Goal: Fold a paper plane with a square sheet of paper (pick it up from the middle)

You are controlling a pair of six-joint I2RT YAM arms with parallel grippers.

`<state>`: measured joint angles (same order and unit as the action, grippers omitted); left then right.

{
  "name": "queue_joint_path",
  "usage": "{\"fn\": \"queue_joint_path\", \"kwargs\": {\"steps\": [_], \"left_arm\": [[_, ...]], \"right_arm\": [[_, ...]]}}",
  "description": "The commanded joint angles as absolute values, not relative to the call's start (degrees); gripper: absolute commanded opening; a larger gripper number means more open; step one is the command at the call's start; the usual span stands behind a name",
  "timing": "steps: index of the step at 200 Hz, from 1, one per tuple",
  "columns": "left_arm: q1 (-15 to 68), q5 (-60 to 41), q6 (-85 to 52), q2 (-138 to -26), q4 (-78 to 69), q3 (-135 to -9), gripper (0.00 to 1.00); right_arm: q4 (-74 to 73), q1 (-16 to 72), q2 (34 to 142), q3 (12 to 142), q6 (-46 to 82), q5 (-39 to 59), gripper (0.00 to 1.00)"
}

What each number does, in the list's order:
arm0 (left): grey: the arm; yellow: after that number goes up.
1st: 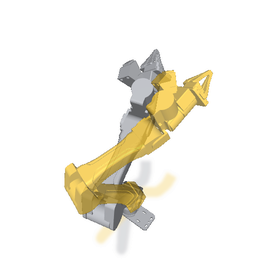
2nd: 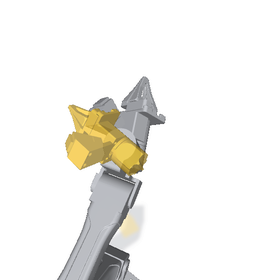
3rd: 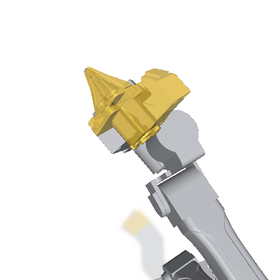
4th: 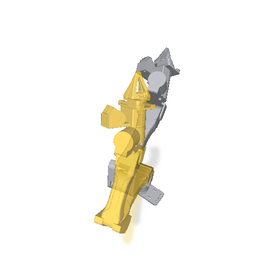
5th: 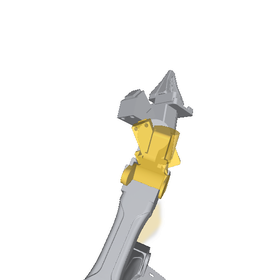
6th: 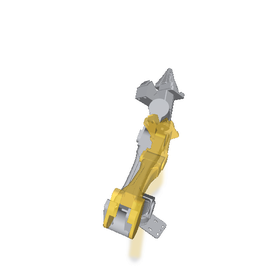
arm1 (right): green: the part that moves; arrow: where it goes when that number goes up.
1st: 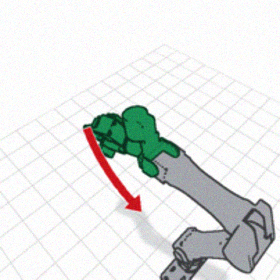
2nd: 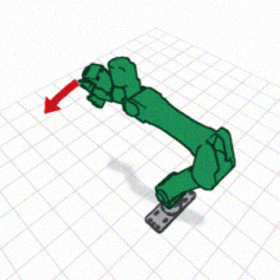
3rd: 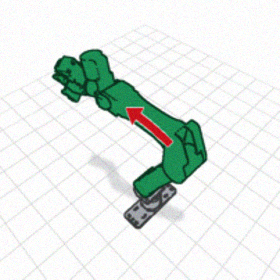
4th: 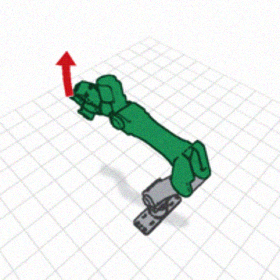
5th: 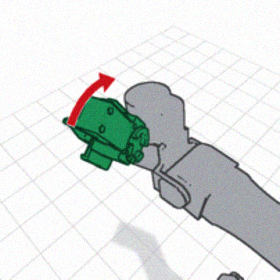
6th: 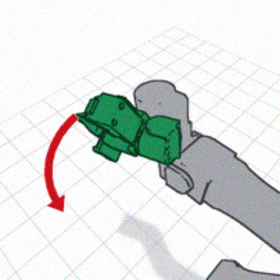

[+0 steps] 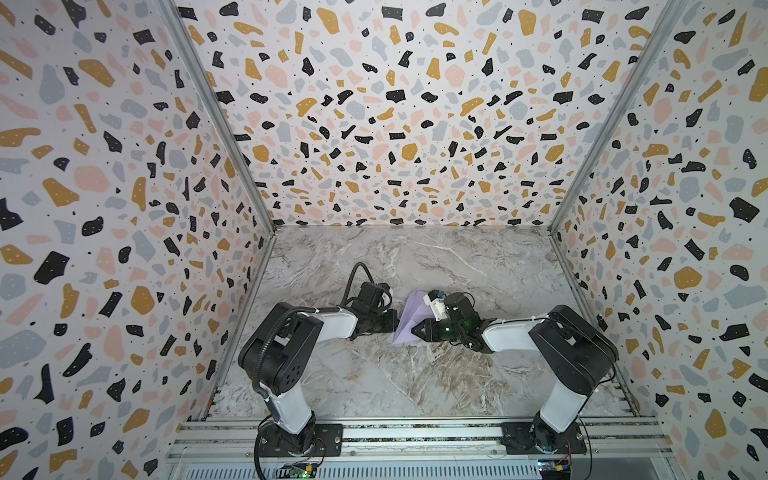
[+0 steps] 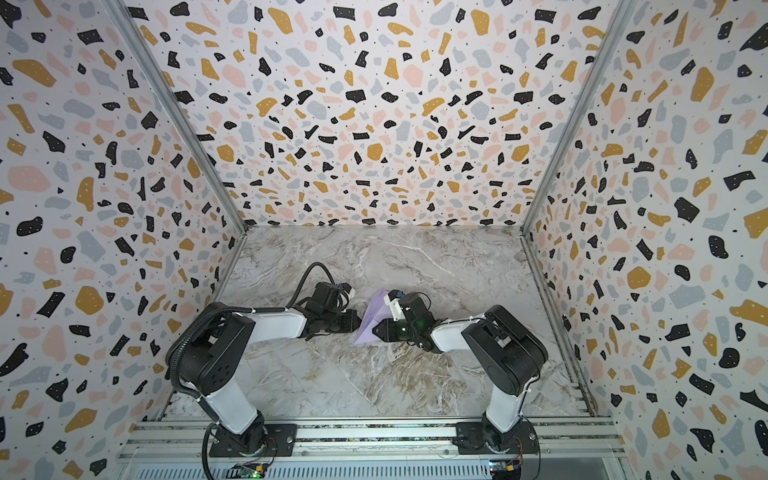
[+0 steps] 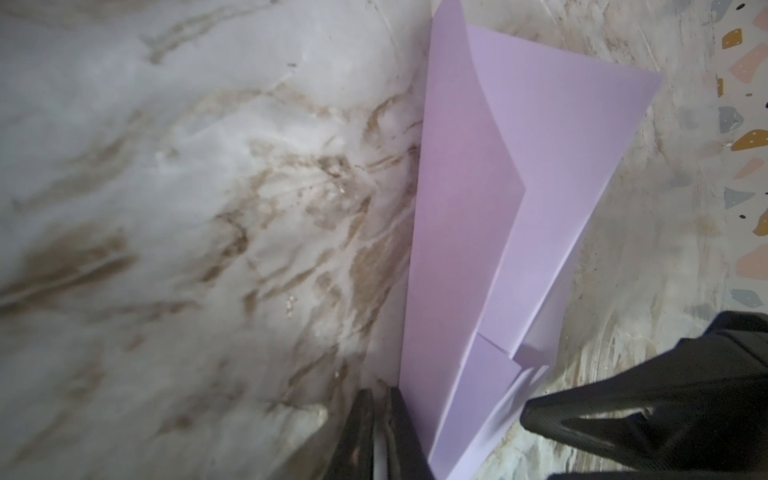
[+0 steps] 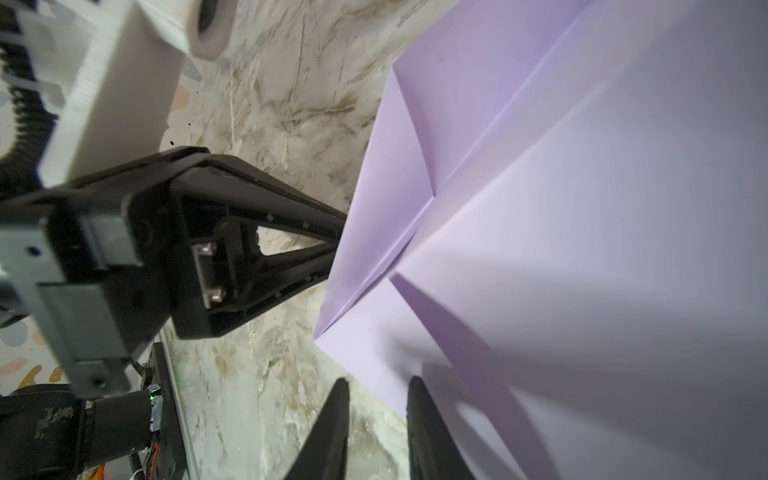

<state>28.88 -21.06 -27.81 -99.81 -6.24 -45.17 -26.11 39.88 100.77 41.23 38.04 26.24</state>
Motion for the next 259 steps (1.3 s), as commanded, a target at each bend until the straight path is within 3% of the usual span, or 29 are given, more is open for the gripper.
{"fn": "queue_joint_path", "kwargs": {"steps": [1,59,81,122,150,221,259], "left_arm": [[28.83,-23.55,-26.91,-101.28,-5.97,-45.92,0.1],[28.92,-25.05,-26.28,-102.07,-5.55,-45.94,0.08],[28.84,-21.32,-25.45,-100.2,-2.91,-46.6,0.1],[28.91,-17.83,-24.94,-92.16,-4.03,-45.38,0.23],[29.84,-18.53,-23.77,-93.08,-5.14,-45.06,0.32],[32.61,-16.93,-22.22,-95.81,-5.22,-46.71,0.38],[34.37,-13.94,-19.9,-93.56,-6.63,-44.56,0.54]], "right_arm": [[-24.72,40.23,101.47,43.53,36.5,25.5,0.25],[-27.14,39.95,104.15,44.72,35.17,26.4,0.22],[-26.81,39.43,104.1,44.82,35.07,26.59,0.21],[-28.46,37.8,99.16,41.02,35.5,27.23,0.21],[-30.69,36.31,95.08,37.76,37.14,27.44,0.22],[-29.38,35.78,94.1,35.83,37.52,26.81,0.24],[-29.31,35.7,93.38,35.25,37.78,26.26,0.24]]}}
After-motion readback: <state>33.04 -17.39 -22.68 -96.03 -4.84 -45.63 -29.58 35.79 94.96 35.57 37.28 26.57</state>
